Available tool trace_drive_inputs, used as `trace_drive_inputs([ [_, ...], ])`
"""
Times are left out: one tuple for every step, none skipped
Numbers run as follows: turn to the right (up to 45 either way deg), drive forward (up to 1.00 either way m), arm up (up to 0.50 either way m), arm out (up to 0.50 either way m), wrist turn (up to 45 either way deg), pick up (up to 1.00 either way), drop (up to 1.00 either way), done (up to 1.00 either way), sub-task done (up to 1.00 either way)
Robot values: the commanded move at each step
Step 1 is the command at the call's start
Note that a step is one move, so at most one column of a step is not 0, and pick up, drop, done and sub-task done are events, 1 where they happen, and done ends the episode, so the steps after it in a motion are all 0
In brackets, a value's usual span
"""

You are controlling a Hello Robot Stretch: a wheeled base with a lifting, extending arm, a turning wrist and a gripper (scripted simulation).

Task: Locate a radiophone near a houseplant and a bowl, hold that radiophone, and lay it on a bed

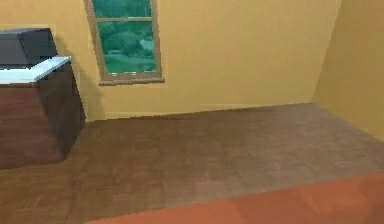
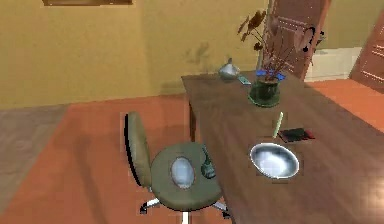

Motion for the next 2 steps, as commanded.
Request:
trace_drive_inputs([
  [-45.0,0.00,0.00,0.00,0.0,0.00,0.00,0.00,0.00],
  [0.0,0.25,0.00,0.00,0.0,0.00,0.00,0.00,0.00],
])
